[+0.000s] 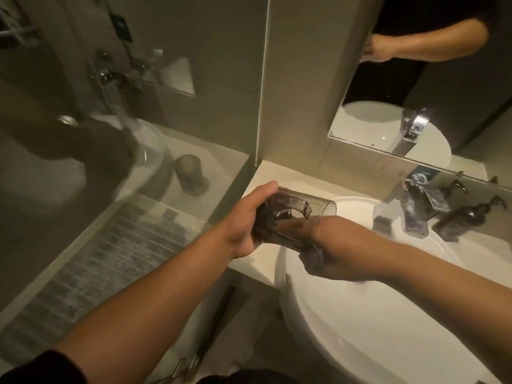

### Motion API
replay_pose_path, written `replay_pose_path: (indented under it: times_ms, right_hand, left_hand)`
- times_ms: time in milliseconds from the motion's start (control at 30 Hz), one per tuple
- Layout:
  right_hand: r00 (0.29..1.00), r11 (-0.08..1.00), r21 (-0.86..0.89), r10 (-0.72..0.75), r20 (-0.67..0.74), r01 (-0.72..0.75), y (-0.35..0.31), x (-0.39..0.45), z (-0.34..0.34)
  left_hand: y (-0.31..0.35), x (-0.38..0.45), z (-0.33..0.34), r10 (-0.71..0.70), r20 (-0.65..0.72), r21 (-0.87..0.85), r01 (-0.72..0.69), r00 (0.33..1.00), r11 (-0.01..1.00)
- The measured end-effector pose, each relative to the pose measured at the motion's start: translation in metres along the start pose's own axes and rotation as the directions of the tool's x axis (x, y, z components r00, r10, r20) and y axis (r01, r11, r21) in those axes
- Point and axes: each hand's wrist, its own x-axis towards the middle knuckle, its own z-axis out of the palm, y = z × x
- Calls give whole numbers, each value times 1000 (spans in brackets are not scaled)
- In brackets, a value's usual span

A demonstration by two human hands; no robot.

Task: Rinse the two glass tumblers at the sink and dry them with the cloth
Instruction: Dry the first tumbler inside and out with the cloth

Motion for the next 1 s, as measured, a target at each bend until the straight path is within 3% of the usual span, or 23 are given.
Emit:
replay_pose_path:
  times_ms: [100, 167, 233, 400, 467, 500, 567, 633, 700, 767, 833, 1000]
  right_hand:
    - [984, 943, 293, 175, -25, -161, -10, -16, -12]
    - [950, 832, 482, 312, 1, -273, -14, -26, -17]
    - [928, 719, 629, 372, 9, -295, -20, -35, -23]
    - [926, 362, 926, 376, -37, -110, -31, -47, -32]
    - [922, 199, 980, 379, -78, 1, -33, -47, -29]
    - [920, 175, 985, 384, -81, 14, -35, -48, -30]
    - [920, 307, 951, 382, -92, -32, -36, -54, -38]
    - [933, 621, 774, 338, -123, -123, -31, -61, -46]
    - [964, 950, 266, 213, -159, -166, -20, -64, -53]
    - [985, 980, -165, 85, -149, -110, -13, -63, -52]
    - [991, 956, -269, 92, -99, -116, -16, -62, -55]
    - [993, 995, 67, 84, -78, -79, -29, -69, -65]
  left_hand:
    - [2, 1, 18, 100, -14, 56, -99, 995, 993]
    - [4, 0, 28, 167, 2, 84, -167, 986, 982]
    - [7, 0, 35, 220, 41, 98, -223, 975, 970]
    - [13, -3, 46, 350, 174, 92, -369, 920, 925]
    - [15, -4, 49, 389, 209, 85, -413, 897, 907]
    - [16, -4, 51, 398, 228, 90, -426, 889, 900]
    - [21, -4, 52, 397, 270, 131, -442, 877, 888]
    - [30, -5, 53, 338, 325, 207, -415, 883, 886]
    - [42, -8, 58, 202, 370, 254, -308, 907, 917]
    - [50, -12, 69, 142, 318, 263, -231, 937, 937]
    - [52, -14, 79, 221, 228, 278, -281, 948, 919]
    - [44, -17, 89, 384, 166, 236, -415, 908, 879]
